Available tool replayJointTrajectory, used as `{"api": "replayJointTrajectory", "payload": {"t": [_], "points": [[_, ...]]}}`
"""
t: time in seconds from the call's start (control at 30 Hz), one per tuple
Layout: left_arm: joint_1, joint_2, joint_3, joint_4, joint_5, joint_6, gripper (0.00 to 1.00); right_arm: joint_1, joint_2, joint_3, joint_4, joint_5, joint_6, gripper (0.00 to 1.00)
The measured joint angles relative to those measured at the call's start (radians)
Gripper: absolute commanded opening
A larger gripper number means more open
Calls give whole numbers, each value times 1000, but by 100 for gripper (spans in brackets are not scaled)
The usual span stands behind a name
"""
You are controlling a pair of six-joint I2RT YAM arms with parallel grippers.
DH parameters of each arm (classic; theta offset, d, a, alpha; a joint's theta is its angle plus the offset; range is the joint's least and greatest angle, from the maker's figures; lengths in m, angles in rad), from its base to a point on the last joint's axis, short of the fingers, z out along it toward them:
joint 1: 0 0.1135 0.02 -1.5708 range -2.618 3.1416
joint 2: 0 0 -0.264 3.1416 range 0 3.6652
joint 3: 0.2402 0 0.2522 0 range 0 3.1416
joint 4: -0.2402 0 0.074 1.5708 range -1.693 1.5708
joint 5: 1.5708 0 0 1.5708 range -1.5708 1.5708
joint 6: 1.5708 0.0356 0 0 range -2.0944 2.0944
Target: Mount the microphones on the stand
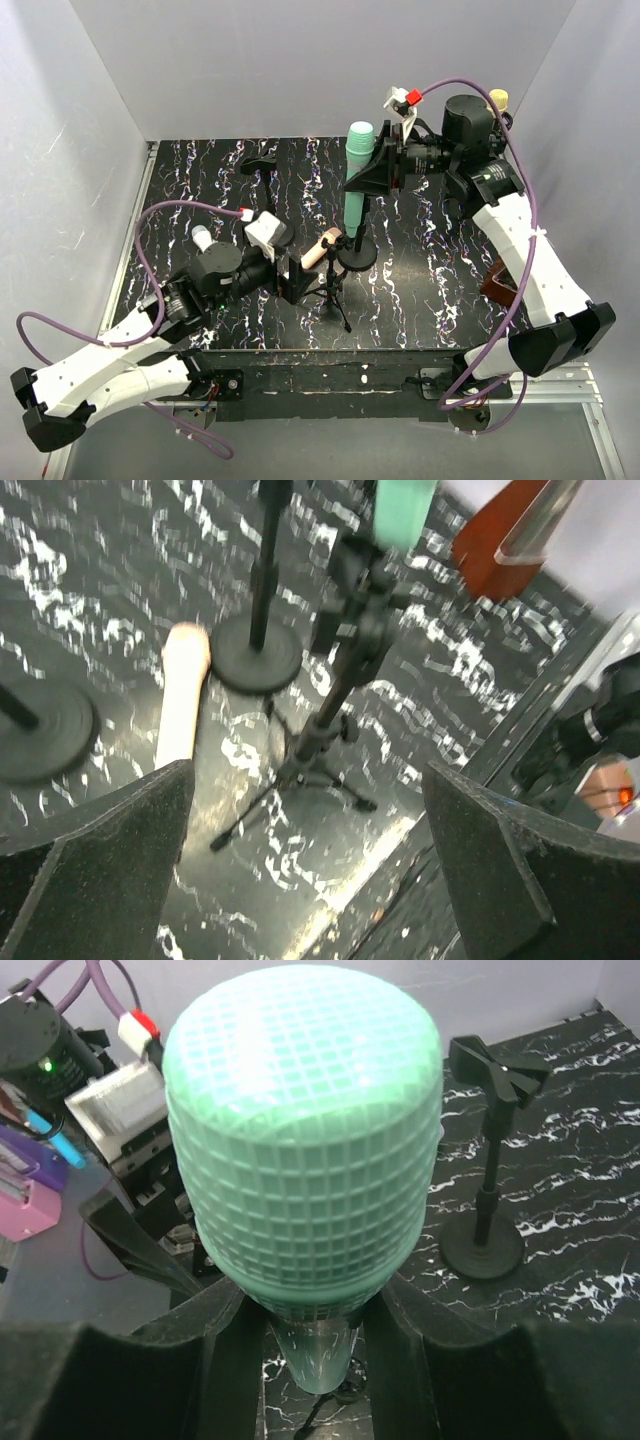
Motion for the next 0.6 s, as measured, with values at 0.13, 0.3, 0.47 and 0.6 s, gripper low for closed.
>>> {"api": "replayJointTrajectory", "payload": {"t": [0.13,0.3,0.47,0.6], "points": [[0,6,-60,-28,-21,-8,98,2,2,-31,5,40,-21,1],[0,9,-71,5,-30,-11,97,2,-3,-87,48,60,-32,1],[0,28,-131,84,-31,-28,96,2,-23,-179,130,60,-20,1],[0,77,-183,154,-29,-47,94,2,-65,-231,166,52,-37,1]]}}
